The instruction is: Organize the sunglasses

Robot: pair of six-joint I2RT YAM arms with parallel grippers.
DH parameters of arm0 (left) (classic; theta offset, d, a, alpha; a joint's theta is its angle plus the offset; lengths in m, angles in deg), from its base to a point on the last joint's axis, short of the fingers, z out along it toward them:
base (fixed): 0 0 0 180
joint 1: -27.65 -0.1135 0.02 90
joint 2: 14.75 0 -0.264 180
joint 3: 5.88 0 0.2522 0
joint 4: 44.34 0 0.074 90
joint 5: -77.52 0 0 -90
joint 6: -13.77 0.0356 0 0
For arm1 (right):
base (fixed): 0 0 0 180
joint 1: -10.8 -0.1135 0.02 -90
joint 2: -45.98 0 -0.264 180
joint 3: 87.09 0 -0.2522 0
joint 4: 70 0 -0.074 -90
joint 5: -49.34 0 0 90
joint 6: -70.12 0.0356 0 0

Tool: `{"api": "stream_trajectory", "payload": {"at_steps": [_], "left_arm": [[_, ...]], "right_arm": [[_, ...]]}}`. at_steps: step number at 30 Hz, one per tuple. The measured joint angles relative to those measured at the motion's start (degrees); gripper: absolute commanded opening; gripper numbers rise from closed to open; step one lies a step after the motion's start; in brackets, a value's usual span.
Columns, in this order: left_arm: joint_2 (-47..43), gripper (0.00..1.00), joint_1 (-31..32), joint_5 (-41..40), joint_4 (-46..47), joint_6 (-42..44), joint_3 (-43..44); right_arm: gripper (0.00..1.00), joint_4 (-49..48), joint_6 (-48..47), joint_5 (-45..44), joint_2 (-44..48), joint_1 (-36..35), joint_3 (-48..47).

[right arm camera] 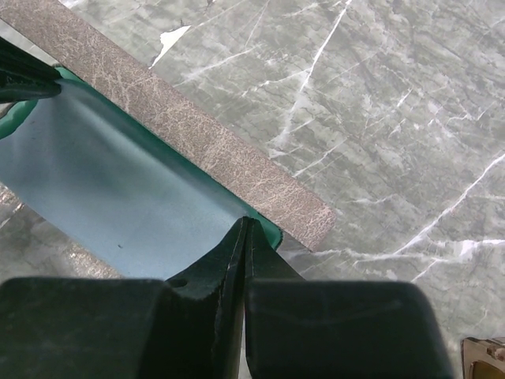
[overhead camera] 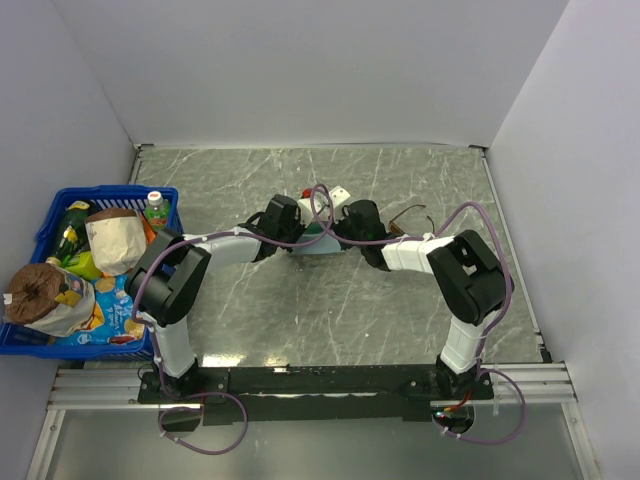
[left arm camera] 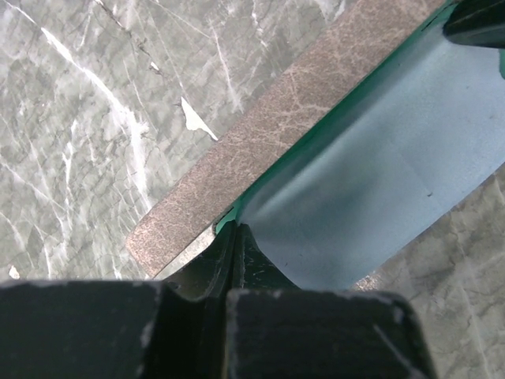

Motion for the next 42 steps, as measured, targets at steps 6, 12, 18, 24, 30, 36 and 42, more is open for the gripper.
{"api": "stream_trajectory", "payload": {"at_steps": [6,12,18,24,30,36,42], "left_arm": [[0.0,0.01,0.2,-1.1,0.0,0.0,0.0],[0.0,0.04,0.2,-1.2,0.0,0.0,0.0],[0.0,0.11,0.3,-1.6,0.0,-0.1,0.0],[0.0,0.19,0.3,-1.7,0.0,-0.2,0.0],[0.0,0.42,0.3,-1.8,0.0,-0.2,0.0],[0.0,0.65,0.3,-2.4,0.0,-0.1,0.0],[0.0,0.69,0.3,-2.7,0.0,0.0,-0.3]], "right_arm": [[0.02,0.0,0.0,-1.0,0.0,-0.2,0.0],[0.09,0.0,0.0,-1.6,0.0,-0.5,-0.2],[0.23,0.6,-0.4,-1.9,-0.1,-0.9,-0.7],[0.24,0.9,-0.5,-2.0,-0.2,-1.2,-1.2],[0.25,1.1,-0.5,-2.1,-0.2,-1.3,-1.2],[0.25,1.2,-0.7,-2.1,-0.2,-1.3,-1.2],[0.28,1.9,-1.2,-2.0,-0.1,-1.3,-1.2]]}}
